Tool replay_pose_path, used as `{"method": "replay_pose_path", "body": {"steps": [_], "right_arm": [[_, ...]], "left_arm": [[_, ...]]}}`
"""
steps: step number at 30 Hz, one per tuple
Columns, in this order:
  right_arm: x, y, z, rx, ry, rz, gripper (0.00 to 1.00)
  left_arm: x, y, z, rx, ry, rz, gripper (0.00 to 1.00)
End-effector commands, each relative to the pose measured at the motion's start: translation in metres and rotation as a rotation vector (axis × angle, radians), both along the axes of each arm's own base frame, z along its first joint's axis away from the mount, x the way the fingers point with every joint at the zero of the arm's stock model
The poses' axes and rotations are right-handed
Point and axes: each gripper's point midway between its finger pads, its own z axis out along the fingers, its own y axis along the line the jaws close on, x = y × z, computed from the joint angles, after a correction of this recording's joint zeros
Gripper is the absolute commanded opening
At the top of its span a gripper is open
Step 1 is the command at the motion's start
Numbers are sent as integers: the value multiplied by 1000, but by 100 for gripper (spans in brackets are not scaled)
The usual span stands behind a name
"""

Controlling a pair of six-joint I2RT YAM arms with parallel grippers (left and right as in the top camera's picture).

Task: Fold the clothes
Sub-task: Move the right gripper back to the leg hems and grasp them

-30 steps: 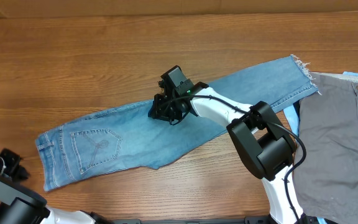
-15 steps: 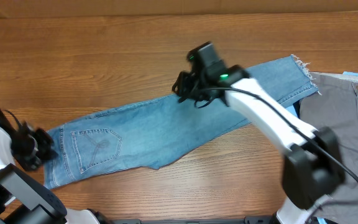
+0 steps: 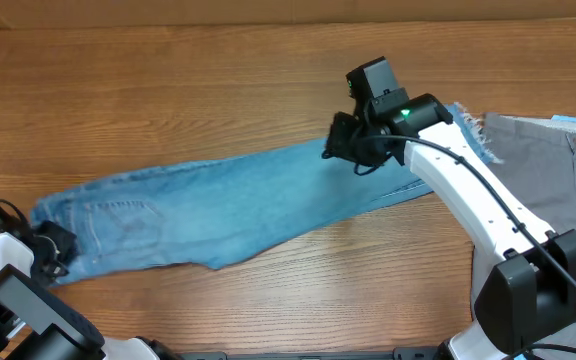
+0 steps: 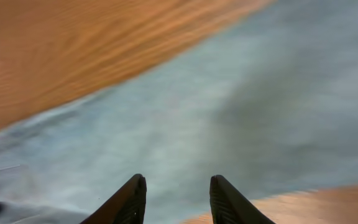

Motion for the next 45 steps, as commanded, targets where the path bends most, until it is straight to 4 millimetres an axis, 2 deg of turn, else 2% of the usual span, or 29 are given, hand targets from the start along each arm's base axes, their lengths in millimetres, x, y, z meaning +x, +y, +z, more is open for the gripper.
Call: {"method": "replay_pose_path", "body": {"steps": [1, 3, 6, 11, 14, 16, 17, 18, 19, 22, 23, 26, 28, 32, 34, 38, 45], "right_arm": [[10, -43, -5, -90, 4, -93, 37], [12, -64, -7, -98, 30, -143, 41], [18, -105, -10, -110, 58, -242, 51], [20, -172, -22, -103, 125, -390, 53], [15, -189, -30, -88, 162, -379, 52], [12, -201, -37, -114, 186, -399, 52], [12, -207, -41, -121, 196, -412, 52], [13, -213, -44, -128, 198, -425, 53], [15, -219, -49, -139, 199, -438, 52], [19, -239, -64, -171, 213, -485, 51], [20, -244, -71, -169, 225, -499, 48], [18, -259, -92, -163, 275, -552, 46], [18, -267, -106, -150, 301, -574, 44], [22, -272, -126, -114, 320, -584, 42], [27, -273, -133, -113, 308, -581, 46], [48, -265, -133, -67, 222, -496, 47], [68, -269, -129, -60, 135, -496, 47]], "left_arm": [[14, 22, 6, 99, -26, -7, 4], [28, 34, 16, 156, -72, -22, 4], [42, 51, 35, 215, -117, -19, 5], [56, 78, 79, 253, -170, 7, 4], [74, 65, 102, 169, -249, -66, 8], [85, 44, 111, 86, -294, -154, 21], [87, 32, 111, 42, -297, -174, 33], [87, 21, 109, -1, -293, -190, 43], [84, 6, 104, -49, -268, -202, 45], [76, -27, 87, -130, -193, -259, 40], [73, -36, 79, -145, -160, -271, 40], [56, -50, 53, -136, -43, -289, 40], [43, -48, 37, -97, 37, -275, 36], [6, -26, 10, 11, 212, -124, 17], [-9, -16, 3, 62, 278, -53, 15], [-17, -6, -5, 111, 328, -35, 15], [-21, 7, -7, 129, 316, 7, 17]]}}
